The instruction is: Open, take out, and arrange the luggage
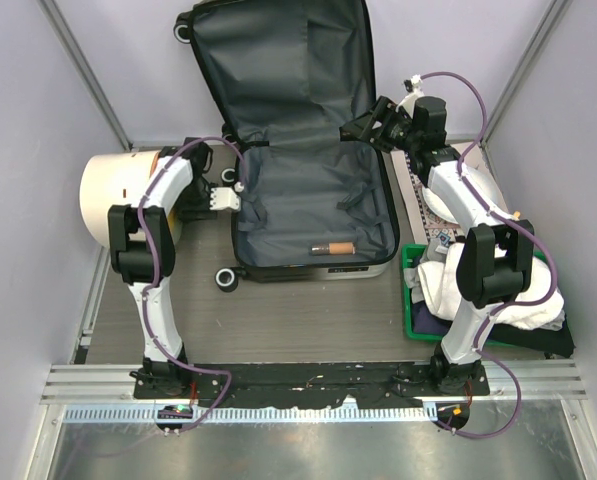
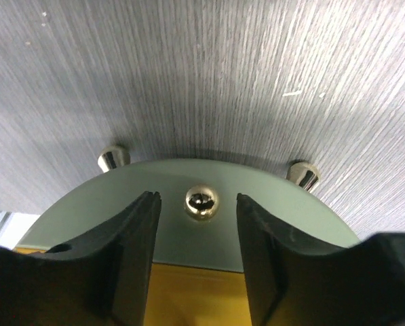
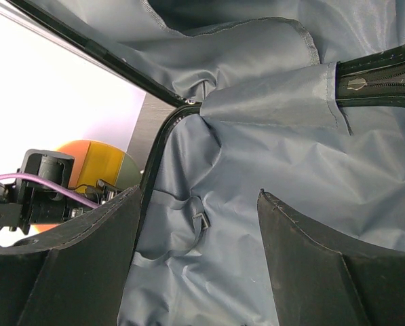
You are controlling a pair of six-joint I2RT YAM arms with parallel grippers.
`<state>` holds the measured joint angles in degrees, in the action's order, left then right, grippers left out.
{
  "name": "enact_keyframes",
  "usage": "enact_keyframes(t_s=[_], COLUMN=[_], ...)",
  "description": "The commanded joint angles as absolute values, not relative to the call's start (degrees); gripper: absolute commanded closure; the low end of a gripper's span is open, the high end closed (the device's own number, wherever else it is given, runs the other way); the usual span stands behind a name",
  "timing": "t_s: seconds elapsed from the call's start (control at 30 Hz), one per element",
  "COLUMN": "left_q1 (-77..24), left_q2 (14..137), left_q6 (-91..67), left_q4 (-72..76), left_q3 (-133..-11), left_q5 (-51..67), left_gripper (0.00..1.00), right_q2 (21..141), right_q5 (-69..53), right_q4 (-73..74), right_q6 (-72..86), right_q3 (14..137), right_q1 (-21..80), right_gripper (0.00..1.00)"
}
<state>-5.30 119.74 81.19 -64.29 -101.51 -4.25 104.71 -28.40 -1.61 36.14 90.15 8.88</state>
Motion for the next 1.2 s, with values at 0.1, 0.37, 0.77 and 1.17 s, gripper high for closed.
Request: enact_keyframes(t_s=[0.1,0.37,0.77,1.17], left_q1=[-7.4,-7.4,-6.5,-3.3], left_q2=[119.5,121.7,119.4,117.4], left_q6=[83.0,82.1,80.4,83.1], left_q4=[-61.1,-61.6,-65.4,-66.6], left_q3=[-98.4,-99.5,-103.4,-104.0], left_q5=[-12.9,-13.0,-3.8,-2.5], left_gripper=[0.43,0.48,0.48,0.48], right_q2=[102.7,102.7,102.7,102.6], right_q5=[-28.0,-27.9,-27.9,-28.2], right_q4=[-4.0,-4.0,-3.8,-4.0], right_q6=[36.3,36.2,36.1,36.5], right_q3=[90.8,90.6,90.5,90.5], right_q1=[8.8,8.6,8.3,8.3], right_gripper=[0.25,0.25,0.25,0.25])
